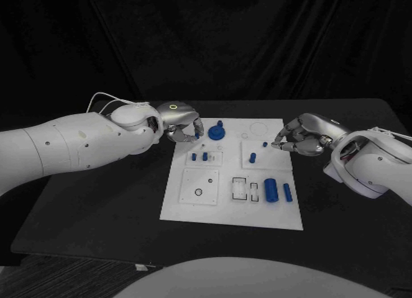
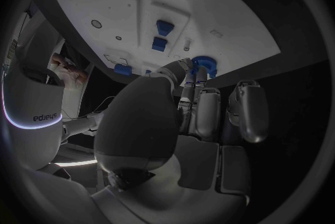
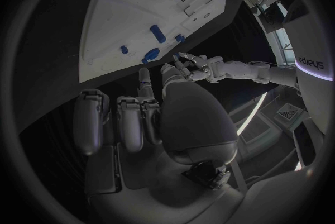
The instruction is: Assemble the parts on the task board
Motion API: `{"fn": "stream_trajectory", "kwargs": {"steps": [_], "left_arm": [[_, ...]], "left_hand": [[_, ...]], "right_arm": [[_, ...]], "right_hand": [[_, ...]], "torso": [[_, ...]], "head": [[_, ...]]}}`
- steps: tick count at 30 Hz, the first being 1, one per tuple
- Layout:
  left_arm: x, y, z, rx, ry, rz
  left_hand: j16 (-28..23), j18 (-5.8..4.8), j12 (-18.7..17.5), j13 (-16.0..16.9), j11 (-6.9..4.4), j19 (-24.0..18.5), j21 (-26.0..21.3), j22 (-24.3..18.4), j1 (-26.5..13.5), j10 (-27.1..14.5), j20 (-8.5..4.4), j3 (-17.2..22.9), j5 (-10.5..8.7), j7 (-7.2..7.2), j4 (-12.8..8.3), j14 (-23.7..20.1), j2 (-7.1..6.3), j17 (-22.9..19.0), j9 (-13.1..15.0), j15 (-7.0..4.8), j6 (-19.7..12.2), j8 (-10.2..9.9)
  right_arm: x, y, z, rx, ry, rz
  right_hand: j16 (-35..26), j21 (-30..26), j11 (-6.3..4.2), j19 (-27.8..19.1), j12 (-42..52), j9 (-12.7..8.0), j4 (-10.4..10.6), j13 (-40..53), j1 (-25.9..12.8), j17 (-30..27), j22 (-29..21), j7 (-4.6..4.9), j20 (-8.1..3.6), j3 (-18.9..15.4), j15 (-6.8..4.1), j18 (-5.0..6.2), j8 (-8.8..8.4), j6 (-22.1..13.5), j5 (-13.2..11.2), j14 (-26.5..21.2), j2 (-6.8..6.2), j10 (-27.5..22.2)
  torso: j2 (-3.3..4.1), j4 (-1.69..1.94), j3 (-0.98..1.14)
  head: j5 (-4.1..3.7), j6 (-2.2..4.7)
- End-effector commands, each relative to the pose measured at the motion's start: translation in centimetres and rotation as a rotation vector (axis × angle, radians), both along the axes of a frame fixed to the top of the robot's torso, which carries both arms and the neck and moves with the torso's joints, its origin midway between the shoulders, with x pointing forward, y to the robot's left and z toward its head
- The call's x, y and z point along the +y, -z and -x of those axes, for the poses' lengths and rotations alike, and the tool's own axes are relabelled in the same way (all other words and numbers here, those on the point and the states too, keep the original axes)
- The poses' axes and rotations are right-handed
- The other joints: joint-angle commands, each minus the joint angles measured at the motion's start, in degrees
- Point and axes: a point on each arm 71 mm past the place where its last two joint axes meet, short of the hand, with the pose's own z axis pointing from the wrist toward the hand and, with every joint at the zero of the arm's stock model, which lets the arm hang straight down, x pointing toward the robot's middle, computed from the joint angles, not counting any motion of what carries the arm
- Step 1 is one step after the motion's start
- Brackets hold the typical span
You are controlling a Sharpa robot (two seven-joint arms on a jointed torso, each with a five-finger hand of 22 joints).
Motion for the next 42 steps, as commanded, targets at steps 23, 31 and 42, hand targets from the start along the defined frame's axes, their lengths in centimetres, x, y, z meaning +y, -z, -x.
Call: {"fn": "stream_trajectory", "kwargs": {"steps": [23,31,42], "left_arm": [[-1.5,2.0,-0.1,0.040,0.029,-0.013],[-1.7,2.4,-0.1,0.049,0.029,-0.018],[-2.4,2.9,-0.1,0.068,0.035,-0.026]], "left_hand": [[0.2,1.90,-0.8,-0.3,-0.16,-0.5,-0.4,10.2,-1.1,0.9,-0.15,2.2,-0.82,0.16,-0.3,0.4,0.19,-0.4,-0.6,-0.06,-0.3,-0.3],[0.1,1.91,-0.8,-0.3,-0.16,-0.5,-0.5,10.2,-1.1,1.0,-0.15,2.3,-0.79,0.16,-0.3,0.3,0.19,-0.4,-0.5,-0.06,-0.3,-0.3],[0.1,1.93,-0.8,-0.3,-0.16,-0.6,-0.6,10.1,-1.0,1.0,-0.15,2.3,-0.77,0.17,-0.3,0.3,0.19,-0.5,-0.5,-0.05,-0.3,-0.3]], "right_arm": [[-0.1,0.1,0.1,0.000,0.004,-0.001],[-0.2,0.0,0.1,-0.007,0.007,-0.006],[-0.3,0.0,0.1,-0.006,0.011,-0.005]], "right_hand": [[0.1,-1.3,0.25,1.7,1.0,0.7,0.1,15.8,1.2,14.2,12.3,0.12,0.23,-0.8,-0.10,0.00,0.61,0.1,0.8,5.3,0.49,5.8],[0.1,-1.3,0.25,1.7,1.0,0.7,0.1,15.8,1.2,14.2,12.3,0.11,0.22,-0.8,-0.10,0.00,0.63,0.1,0.8,5.3,0.50,5.8],[0.1,-1.3,0.25,1.7,1.0,0.7,0.1,15.8,1.2,14.2,12.3,0.11,0.22,-0.8,-0.10,0.00,0.63,0.1,0.8,5.3,0.50,5.8]], "torso": [[0.04,-0.12,0.05],[0.05,-0.10,0.04],[0.03,-0.09,0.04]], "head": [[-0.13,0.01],[-0.27,0.01],[-0.46,0.01]]}}
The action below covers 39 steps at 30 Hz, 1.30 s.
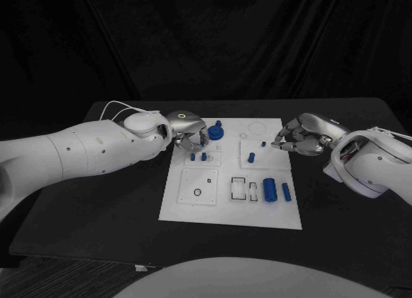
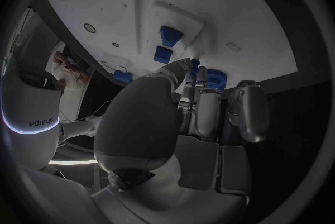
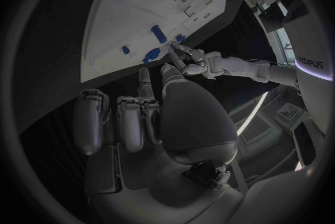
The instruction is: Assemble the parts on the task board
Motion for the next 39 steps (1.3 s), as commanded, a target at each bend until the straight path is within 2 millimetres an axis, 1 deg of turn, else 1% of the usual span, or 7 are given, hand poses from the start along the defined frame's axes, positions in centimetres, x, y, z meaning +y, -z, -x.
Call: {"fn": "stream_trajectory", "kwargs": {"steps": [1,15,22,25,30,33,39], "left_arm": [[-0.2,0.3,0.1,0.020,0.018,-0.009],[-0.2,0.6,0.0,0.045,0.007,-0.029],[0.2,0.7,0.0,0.053,-0.007,-0.037],[0.3,0.7,0.0,0.052,-0.011,-0.036],[0.4,0.7,0.0,0.046,-0.011,-0.032],[0.4,0.6,0.0,0.031,-0.007,-0.022],[0.8,0.1,0.1,-0.030,-0.010,0.015]], "left_hand": [[0.0,1.95,-0.8,-0.3,-0.36,-0.6,-0.7,10.1,-1.0,0.8,-0.16,2.3,-0.74,0.16,-0.3,0.3,0.17,-0.6,-0.5,-0.05,-0.3,-0.3],[-0.3,2.07,-1.8,-0.7,-0.37,-0.9,-1.4,10.0,-1.3,0.0,-0.12,2.2,-0.52,-0.08,-0.6,-0.2,-0.60,-1.2,-0.6,-0.02,-0.5,-0.6],[-0.6,2.16,-2.8,-1.1,-0.37,-1.2,-2.0,9.8,-2.2,-1.0,-0.04,2.2,-1.70,-0.50,-0.4,-0.6,-1.17,-1.8,-1.2,-0.02,-2.5,-1.1],[-0.7,2.20,-3.5,-1.3,0.04,-1.4,-2.4,9.8,-2.8,-1.5,0.10,2.3,-2.93,-2.25,-0.1,-0.9,-1.56,-2.1,-2.1,0.26,-6.1,-1.2],[-0.8,2.25,-4.1,-1.5,0.49,-1.6,-2.9,9.7,-3.1,-2.4,0.35,2.1,-3.65,-3.23,0.1,-1.1,-1.89,-2.4,-2.8,0.57,-8.7,-1.2],[-0.9,2.32,-4.5,-1.5,0.65,-1.7,-3.4,9.6,-3.9,-3.9,0.59,1.0,-5.87,-4.24,0.7,-1.3,-2.13,-2.7,-3.4,0.78,-11.0,-1.1],[-2.0,2.74,-5.7,-1.6,1.00,-2.5,-5.9,9.0,-3.3,-10.0,0.94,-2.9,-7.01,-6.15,1.6,-2.2,-1.75,-4.7,-4.8,0.98,-15.2,-0.9]], "right_arm": [[0.0,0.0,0.1,-0.005,0.006,-0.004],[0.0,0.0,0.1,-0.001,0.004,-0.001],[0.1,0.1,0.1,0.001,0.004,0.000],[0.1,0.1,0.0,0.003,0.004,0.001],[0.1,0.1,0.0,0.003,0.004,0.001],[0.1,0.1,0.0,0.004,0.004,0.001],[0.0,0.1,0.0,0.005,0.006,0.002]], "right_hand": [[0.1,-1.3,0.25,1.7,1.0,0.7,0.1,15.8,1.2,14.2,12.3,0.12,0.22,-0.8,-0.10,0.00,0.63,0.1,0.8,5.3,0.50,5.8],[0.1,-1.3,0.25,1.7,1.0,0.7,0.1,15.8,1.2,14.2,12.3,0.12,0.22,-0.8,-0.10,0.00,0.63,0.1,0.8,5.3,0.50,5.8],[0.1,-1.3,0.25,1.7,1.0,0.7,0.1,15.8,1.2,14.2,12.3,0.12,0.22,-0.8,-0.10,0.00,0.63,0.1,0.8,5.3,0.50,5.8],[0.1,-1.4,0.22,1.6,1.0,0.7,0.0,15.8,1.3,14.1,12.3,0.09,0.21,-0.8,-0.12,0.03,0.66,0.2,0.8,5.3,0.50,5.8],[0.1,-1.4,0.22,1.6,1.0,0.7,0.0,15.8,1.3,14.1,12.3,0.09,0.21,-0.8,-0.12,0.03,0.66,0.2,0.8,5.3,0.50,5.8],[0.1,-1.4,0.22,1.6,1.0,0.7,0.0,15.8,1.3,14.1,12.3,0.09,0.21,-0.8,-0.12,0.03,0.66,0.2,0.8,5.3,0.50,5.8],[0.1,-1.4,0.21,1.6,1.0,0.7,0.0,15.8,1.3,14.1,12.3,0.07,0.21,-0.8,-0.13,0.03,0.68,0.2,0.8,5.3,0.50,5.8]], "torso": [[0.03,0.01,-0.01],[0.03,0.02,-0.01],[0.04,0.03,-0.02],[0.03,0.03,-0.03],[0.04,0.03,-0.02],[0.03,0.02,-0.01],[0.04,0.04,-0.03]], "head": [[-0.13,0.01],[-0.02,0.01],[0.08,0.01],[0.15,0.01],[0.24,0.01],[0.38,0.01],[0.23,0.01]]}}
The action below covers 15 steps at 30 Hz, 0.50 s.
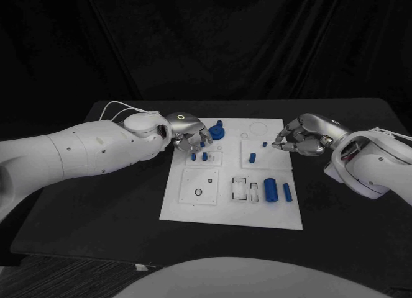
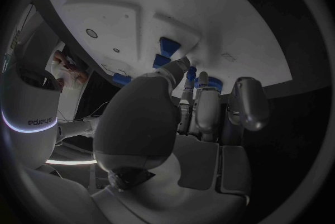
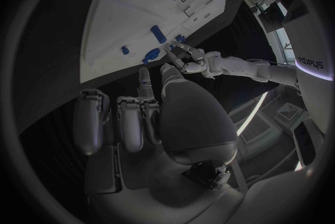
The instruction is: Assemble the parts on the task board
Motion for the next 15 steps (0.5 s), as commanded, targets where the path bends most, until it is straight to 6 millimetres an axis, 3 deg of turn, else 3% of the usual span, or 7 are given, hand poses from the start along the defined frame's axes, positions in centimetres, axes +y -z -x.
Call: {"fn": "stream_trajectory", "kwargs": {"steps": [1,5,8,10,13,15], "left_arm": [[0.2,-0.4,0.1,-0.065,0.008,0.040],[0.9,-0.9,0.2,-0.117,0.008,0.070],[1.6,-1.5,0.4,-0.157,0.010,0.093],[2.2,-2.2,0.5,-0.190,0.012,0.109],[3.2,-3.7,0.7,-0.237,0.009,0.126],[4.1,-4.9,0.7,-0.268,-0.004,0.133]], "left_hand": [[-1.3,2.96,-1.5,-1.1,0.15,-0.9,-2.4,8.6,0.1,-2.9,-0.01,-3.7,-0.93,-0.11,0.1,-1.2,0.68,-1.6,-1.0,-0.26,-0.7,-0.2],[-1.4,2.98,-1.7,-1.6,0.27,-0.9,-2.8,8.5,0.6,-4.3,0.05,-5.1,-1.04,-0.15,0.8,-1.1,0.71,-1.7,-1.2,-0.19,-0.6,-0.1],[-1.4,2.97,-1.7,-2.4,0.10,-0.6,-3.0,8.5,1.4,-5.9,-0.04,-6.9,-2.14,-1.14,2.5,-0.8,0.18,-1.7,-1.7,-0.27,-1.2,-0.3],[-1.5,2.96,-1.6,-3.0,0.06,-0.4,-3.2,8.5,2.2,-6.8,-0.08,-7.9,-3.08,-1.63,4.4,-0.7,-0.49,-1.8,-2.1,-0.36,-1.8,-0.3],[-1.7,2.97,-1.1,-4.6,-0.21,-0.3,-4.1,8.5,4.7,-8.5,-0.12,-9.7,-4.64,-2.47,10.2,-0.7,-2.22,-2.2,-3.1,-0.53,-2.9,-0.3],[-2.7,3.28,-0.6,-4.8,-0.58,-0.9,-5.7,8.1,4.7,-8.2,-0.28,-10.1,-5.45,-3.05,11.6,-1.4,-2.57,-3.7,-3.2,-0.59,-2.7,-0.2]], "right_arm": [[-0.1,0.1,0.1,0.003,0.008,0.002],[-0.3,0.0,0.1,0.001,0.013,0.001],[-0.6,0.0,0.2,-0.001,0.021,0.001],[-0.8,-0.1,0.2,-0.004,0.027,0.000],[-1.0,-0.6,0.2,-0.019,0.037,-0.004],[-1.2,-1.3,0.0,-0.035,0.044,-0.007]], "right_hand": [[0.1,-1.4,0.21,1.6,1.0,0.7,0.0,15.8,1.1,14.1,12.3,0.07,0.21,-0.8,-0.13,0.03,0.69,0.2,0.8,5.3,0.76,5.8],[0.1,-1.4,0.20,1.6,1.0,0.7,0.0,15.8,1.1,14.1,12.3,0.06,0.21,-0.8,-0.14,0.03,0.70,0.3,0.8,5.3,0.75,5.8],[0.1,-1.4,0.20,1.6,1.0,0.7,0.0,15.8,1.1,14.1,12.3,0.06,0.20,-0.8,-0.14,0.02,0.69,0.3,0.8,5.3,0.72,5.8],[0.1,-1.4,0.20,1.6,1.0,0.7,0.0,15.8,1.1,14.0,12.3,0.07,0.20,-0.8,-0.15,0.04,0.69,0.2,0.8,5.3,0.70,5.8],[-0.2,-1.8,0.19,1.4,1.0,0.7,0.0,15.8,1.2,13.6,12.1,0.06,0.20,-0.8,-0.15,0.14,0.69,0.2,0.8,5.2,0.63,5.8],[-0.3,-1.9,0.19,1.4,1.0,0.7,0.0,15.8,1.2,13.5,12.1,0.06,0.20,-0.8,-0.16,0.16,0.69,0.3,0.8,5.1,0.61,5.8]], "torso": [[0.00,0.00,0.00],[0.01,-0.01,-0.01],[0.00,-0.01,-0.03],[0.01,0.00,-0.03],[-0.02,-0.01,-0.06],[-0.01,0.00,-0.07]], "head": [[-0.18,0.01],[-0.29,0.01],[-0.19,0.01],[-0.13,0.01],[-0.15,0.01],[-0.28,0.01]]}}
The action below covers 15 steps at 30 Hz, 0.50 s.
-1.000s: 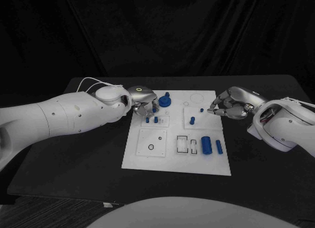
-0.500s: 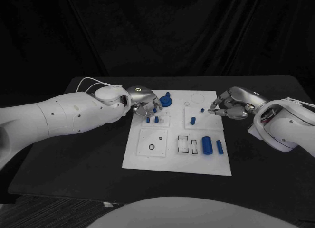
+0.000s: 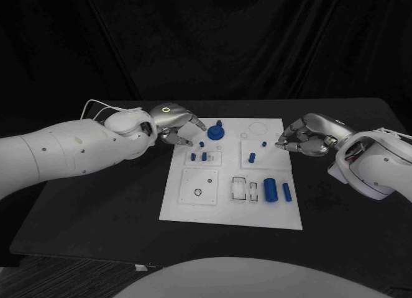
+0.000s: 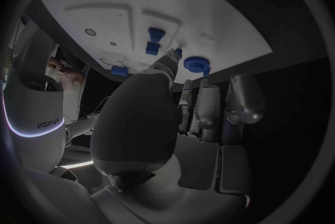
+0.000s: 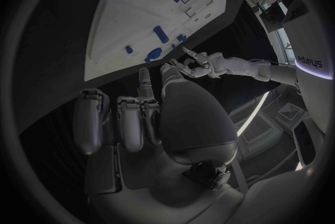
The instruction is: Assemble the parts on the task board
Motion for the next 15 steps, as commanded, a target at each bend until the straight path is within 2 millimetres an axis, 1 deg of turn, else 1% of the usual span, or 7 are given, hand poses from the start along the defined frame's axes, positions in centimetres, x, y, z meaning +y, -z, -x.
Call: {"fn": "stream_trajectory", "kwargs": {"steps": [1,6,8,10,11,13,15], "left_arm": [[0.8,-2.3,0.1,-0.110,0.012,0.048],[3.2,-5.2,-0.3,-0.044,-0.069,0.131],[4.3,-6.4,-0.5,0.050,-0.101,0.222],[4.9,-7.2,-0.6,0.129,-0.112,0.321],[5.3,-7.6,-0.7,0.196,-0.112,0.416],[5.8,-8.3,-0.7,0.325,-0.095,0.595],[6.0,-8.6,-0.8,0.408,-0.070,0.722]], "left_hand": [[-2.7,0.58,0.6,-0.7,-0.24,-1.7,-3.3,7.6,0.5,0.0,-0.31,-0.1,-0.89,-0.19,1.8,-1.6,-0.08,-3.6,-0.7,-0.32,-0.1,-0.2],[-18.0,3.79,2.6,-0.6,-1.21,-13.7,-27.7,0.8,0.6,-2.6,0.54,2.1,-0.42,-1.30,1.6,-15.3,0.48,-22.6,-1.1,0.02,1.8,0.1],[-21.3,4.38,3.8,-0.6,1.52,-19.9,-38.2,-2.2,0.2,-6.0,1.65,0.6,1.09,1.32,1.5,-22.1,0.41,-24.5,-1.7,2.42,1.0,-0.3],[-23.5,3.78,4.5,-0.5,2.62,-22.0,-39.8,-2.5,-0.3,-7.4,2.49,-0.7,2.40,2.05,1.2,-26.1,0.95,-25.2,-1.8,3.62,1.0,-0.2],[-26.4,3.41,5.4,-0.3,3.09,-23.8,-41.0,-2.7,-0.8,-7.9,2.98,-1.4,3.84,2.59,1.9,-30.2,2.22,-26.4,-1.9,4.76,1.1,-0.2],[-35.3,1.14,8.6,0.2,3.81,-34.6,-47.1,-3.8,-3.4,-10.4,4.59,-2.4,6.62,5.40,1.2,-43.0,7.16,-30.5,-1.7,8.15,3.7,0.6],[-38.5,0.44,9.6,0.0,4.15,-39.1,-50.1,-4.8,-5.4,-12.3,4.85,-3.0,9.09,8.05,1.3,-47.9,9.04,-32.6,-1.6,9.77,4.9,0.8]], "right_arm": [[-0.3,-1.2,-0.3,-0.035,0.030,-0.008],[-0.5,-3.4,-0.9,-0.093,0.049,-0.003],[-0.6,-4.6,-1.2,-0.125,0.058,0.006],[-0.6,-5.4,-1.4,-0.146,0.060,0.019],[-0.5,-5.9,-1.6,-0.161,0.057,0.033],[-0.1,-6.9,-1.9,-0.191,0.047,0.062],[0.3,-7.5,-2.2,-0.213,0.036,0.085]], "right_hand": [[-0.6,-2.0,0.18,1.1,1.0,0.7,0.0,15.8,0.7,13.0,11.9,0.05,0.18,-0.8,-0.17,0.29,0.70,0.3,0.8,5.0,0.06,5.8],[-1.9,-4.2,0.03,0.1,0.1,0.7,0.1,15.0,1.3,11.0,11.2,-0.07,0.07,-1.1,-0.32,0.79,0.77,0.6,0.8,4.5,-0.34,5.2],[-4.3,-5.7,-0.17,-0.5,-4.5,0.7,0.0,11.0,2.2,7.6,10.6,-0.22,-0.19,-1.1,-0.59,1.09,0.68,0.7,1.2,3.8,-0.75,2.6],[-5.9,-6.9,-0.47,-0.8,-17.3,0.6,-0.2,0.6,3.7,5.4,10.2,-0.33,-0.49,-1.0,-0.83,1.29,0.52,1.0,1.2,3.5,-1.32,-3.7],[-6.5,-7.4,-0.52,-0.9,-19.4,0.6,0.0,-1.1,4.1,4.5,10.1,-0.46,-0.55,-0.8,-0.84,1.37,0.53,1.2,1.3,3.4,-1.20,-4.1],[-7.7,-8.5,-0.46,-1.2,-51.4,0.6,-0.1,-25.5,6.9,2.9,9.7,-0.21,-0.58,0.4,-0.92,1.50,0.41,1.4,1.4,3.1,-1.90,-19.1],[-7.7,-8.7,-0.08,-1.1,-59.2,0.7,0.4,-32.2,8.0,2.7,9.6,0.03,-0.38,1.2,-0.43,1.51,0.28,1.8,1.1,3.2,-2.64,-19.2]], "torso": [[0.00,0.00,-0.05],[-0.03,0.00,-0.02],[-0.05,0.00,-0.03],[-0.02,-0.01,-0.04],[-0.05,0.00,-0.11],[-0.09,0.00,-0.22],[-0.20,0.00,-0.37]], "head": [[-0.14,0.01],[-0.21,0.01],[-0.30,0.01],[-0.35,0.01],[-0.28,0.01],[-0.16,0.01],[-0.14,0.01]]}}
